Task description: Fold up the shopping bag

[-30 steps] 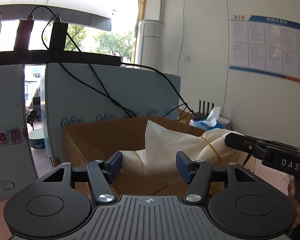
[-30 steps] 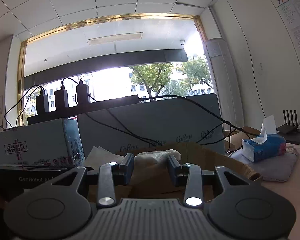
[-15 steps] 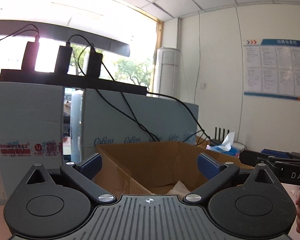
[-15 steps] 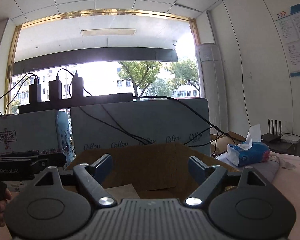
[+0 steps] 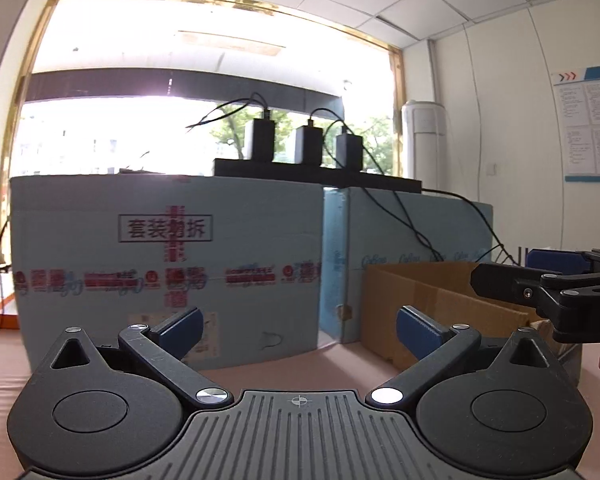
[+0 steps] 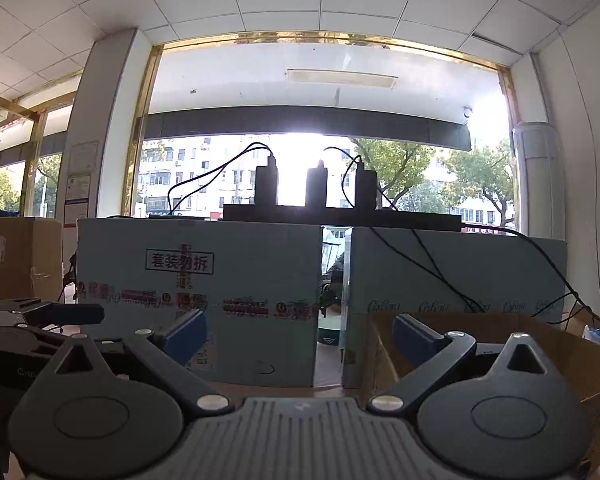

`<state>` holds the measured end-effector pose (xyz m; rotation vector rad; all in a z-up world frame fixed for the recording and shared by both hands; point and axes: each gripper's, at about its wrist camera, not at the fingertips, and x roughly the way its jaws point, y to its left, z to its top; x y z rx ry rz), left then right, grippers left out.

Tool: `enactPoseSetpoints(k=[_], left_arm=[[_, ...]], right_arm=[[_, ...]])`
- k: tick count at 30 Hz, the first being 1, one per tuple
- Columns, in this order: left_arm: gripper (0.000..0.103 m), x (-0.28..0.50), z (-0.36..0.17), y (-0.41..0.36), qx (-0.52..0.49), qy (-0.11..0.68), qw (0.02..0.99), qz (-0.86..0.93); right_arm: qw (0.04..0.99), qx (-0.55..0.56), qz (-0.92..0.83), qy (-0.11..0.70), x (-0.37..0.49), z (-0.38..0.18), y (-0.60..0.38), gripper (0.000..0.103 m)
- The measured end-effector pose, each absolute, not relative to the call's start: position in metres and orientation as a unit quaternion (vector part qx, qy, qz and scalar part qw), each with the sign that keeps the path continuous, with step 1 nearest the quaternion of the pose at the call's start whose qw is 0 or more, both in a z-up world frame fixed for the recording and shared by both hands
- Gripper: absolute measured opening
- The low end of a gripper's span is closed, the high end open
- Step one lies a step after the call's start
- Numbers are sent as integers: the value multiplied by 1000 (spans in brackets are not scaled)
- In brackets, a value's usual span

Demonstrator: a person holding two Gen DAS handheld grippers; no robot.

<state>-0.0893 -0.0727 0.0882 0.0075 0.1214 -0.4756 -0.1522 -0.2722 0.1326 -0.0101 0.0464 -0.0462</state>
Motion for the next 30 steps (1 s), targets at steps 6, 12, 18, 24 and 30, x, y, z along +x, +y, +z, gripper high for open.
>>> enactPoseSetpoints(k=[6, 12, 18, 24, 30], left_arm=[[103, -80, 60, -26, 7, 118, 982, -148], [103, -48, 31, -13, -13, 201, 974, -106], [103, -15, 16, -13, -36, 262, 961, -78], [103, 8, 2, -23, -19, 319, 946, -52], [103, 7, 0, -30, 3, 325, 945, -42]], right_arm=[[995, 9, 40, 87, -124, 108, -223, 101], [984, -3, 50, 171, -85, 76, -210, 101], [971, 7, 32, 238, -41, 47, -227, 101], [955, 38, 32, 291, -14, 30, -243, 101], [947, 16, 22, 321, -4, 23, -236, 103]])
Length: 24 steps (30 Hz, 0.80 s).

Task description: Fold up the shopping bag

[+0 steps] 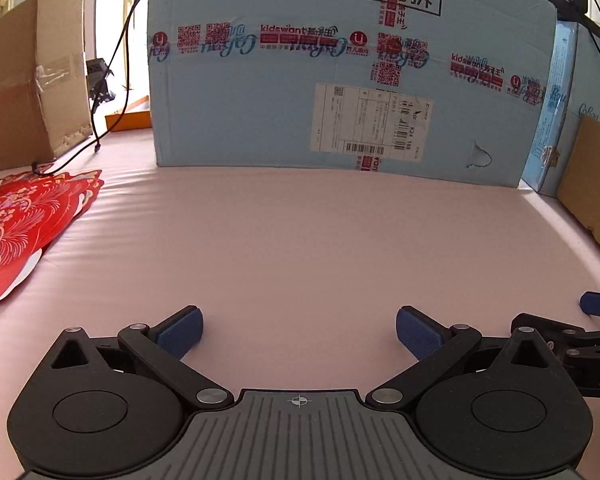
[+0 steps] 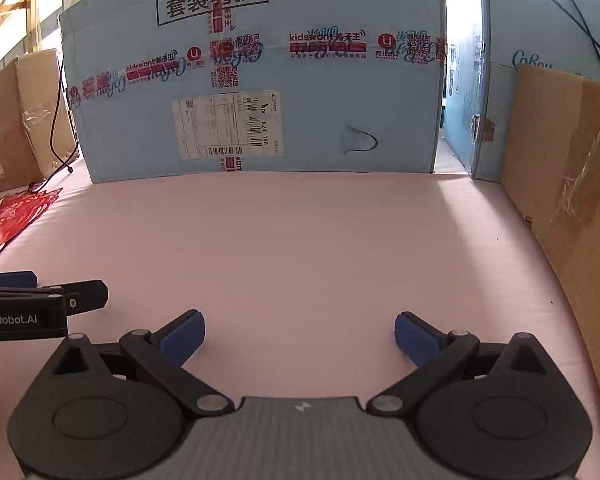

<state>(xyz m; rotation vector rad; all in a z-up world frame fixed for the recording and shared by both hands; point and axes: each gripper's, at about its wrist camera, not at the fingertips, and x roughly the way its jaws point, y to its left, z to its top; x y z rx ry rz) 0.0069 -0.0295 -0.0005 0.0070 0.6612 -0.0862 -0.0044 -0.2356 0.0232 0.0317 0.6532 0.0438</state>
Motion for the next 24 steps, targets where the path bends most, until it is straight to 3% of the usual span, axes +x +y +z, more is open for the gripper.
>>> enactPoseSetpoints(k=[24], left_arm=[[103, 9, -2, -37, 27, 329, 944, -29]], right_arm=[[946, 5, 18, 325, -1, 21, -233, 103]])
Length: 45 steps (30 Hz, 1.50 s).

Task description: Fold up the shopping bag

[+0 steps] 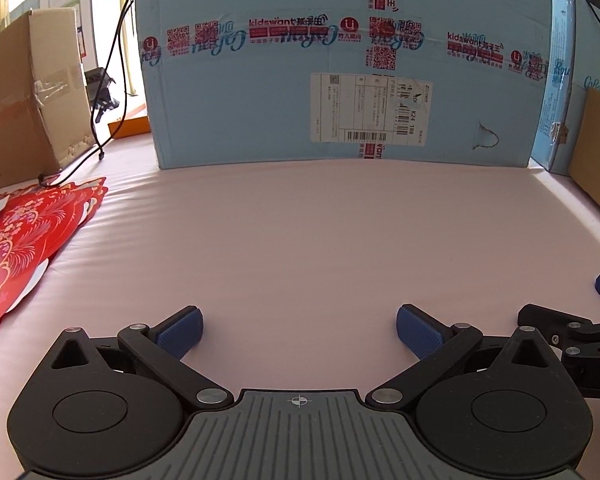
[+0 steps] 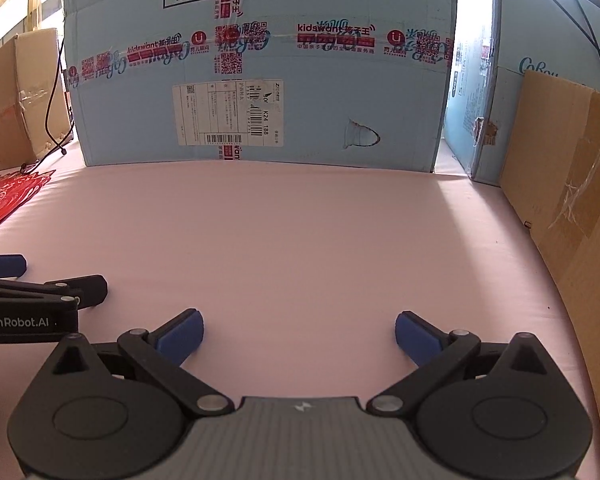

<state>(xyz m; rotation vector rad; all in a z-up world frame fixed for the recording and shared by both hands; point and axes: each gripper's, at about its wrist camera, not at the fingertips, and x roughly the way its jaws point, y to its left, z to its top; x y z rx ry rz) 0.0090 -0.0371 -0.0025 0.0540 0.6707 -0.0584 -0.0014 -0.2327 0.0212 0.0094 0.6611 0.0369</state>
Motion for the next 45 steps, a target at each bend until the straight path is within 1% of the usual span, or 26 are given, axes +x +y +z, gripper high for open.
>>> enactPoseSetpoints(k=[45], left_arm=[[103, 10, -2, -36, 16, 332, 943, -28]], right_arm=[[946, 0, 15, 324, -3, 19, -231, 103]])
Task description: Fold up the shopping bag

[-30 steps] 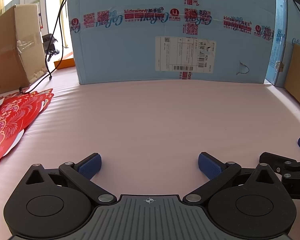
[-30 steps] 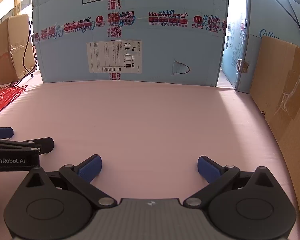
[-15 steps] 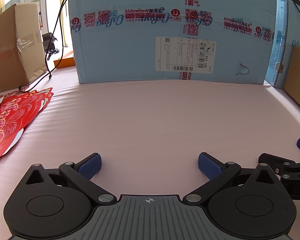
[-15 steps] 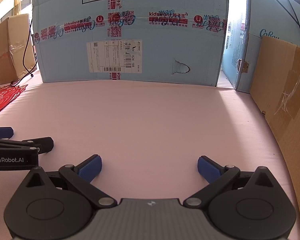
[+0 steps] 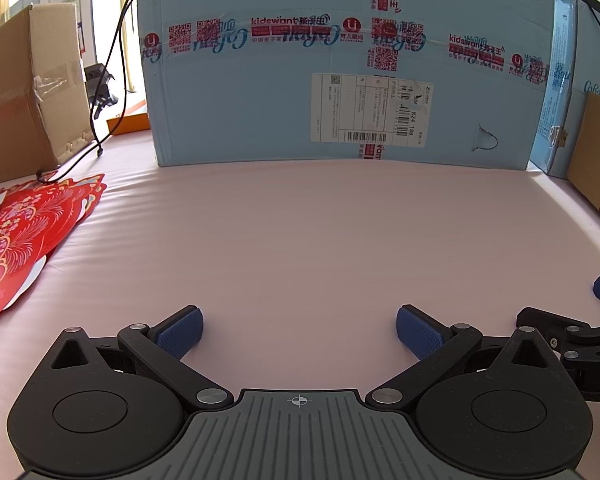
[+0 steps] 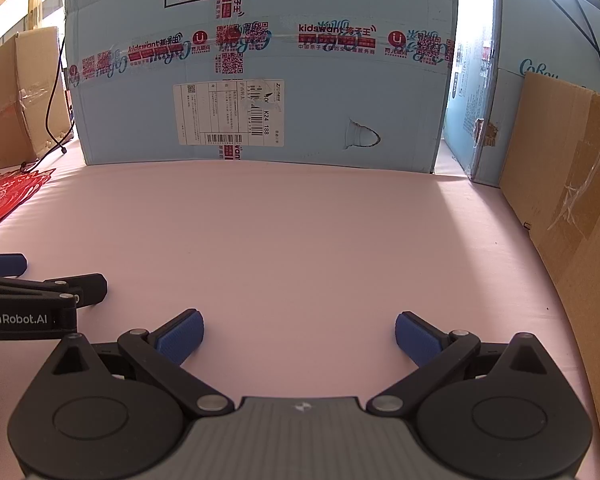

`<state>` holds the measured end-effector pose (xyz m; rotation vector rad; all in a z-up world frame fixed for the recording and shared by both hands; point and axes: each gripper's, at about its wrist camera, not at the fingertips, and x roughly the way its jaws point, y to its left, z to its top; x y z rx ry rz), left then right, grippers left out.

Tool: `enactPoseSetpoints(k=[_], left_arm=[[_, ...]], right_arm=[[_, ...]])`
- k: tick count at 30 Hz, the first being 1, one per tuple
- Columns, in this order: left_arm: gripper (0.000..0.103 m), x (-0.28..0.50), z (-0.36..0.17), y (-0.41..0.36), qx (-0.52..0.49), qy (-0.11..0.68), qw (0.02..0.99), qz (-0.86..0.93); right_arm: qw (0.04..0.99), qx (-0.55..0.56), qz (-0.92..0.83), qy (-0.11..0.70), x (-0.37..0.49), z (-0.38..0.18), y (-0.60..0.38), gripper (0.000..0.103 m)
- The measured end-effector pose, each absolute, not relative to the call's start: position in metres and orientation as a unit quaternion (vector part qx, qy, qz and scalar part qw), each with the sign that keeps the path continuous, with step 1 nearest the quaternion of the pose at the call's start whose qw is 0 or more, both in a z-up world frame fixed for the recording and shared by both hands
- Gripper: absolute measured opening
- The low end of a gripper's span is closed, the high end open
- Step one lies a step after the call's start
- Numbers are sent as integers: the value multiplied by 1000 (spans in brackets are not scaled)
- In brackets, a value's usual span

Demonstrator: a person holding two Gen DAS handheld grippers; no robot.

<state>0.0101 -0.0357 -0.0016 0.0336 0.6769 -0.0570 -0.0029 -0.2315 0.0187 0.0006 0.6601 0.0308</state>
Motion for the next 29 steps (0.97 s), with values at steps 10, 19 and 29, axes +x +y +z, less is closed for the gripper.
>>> enactPoseSetpoints(k=[10, 19, 29], left_arm=[[103, 10, -2, -32, 17, 331, 943, -28], [103, 7, -2, -40, 19, 332, 943, -26], [103, 4, -1, -50, 20, 331, 943, -23]], right_arm=[[946, 0, 15, 324, -3, 19, -232, 103], [946, 1, 14, 324, -2, 19, -233, 103], [946, 0, 14, 324, -2, 20, -232, 103]])
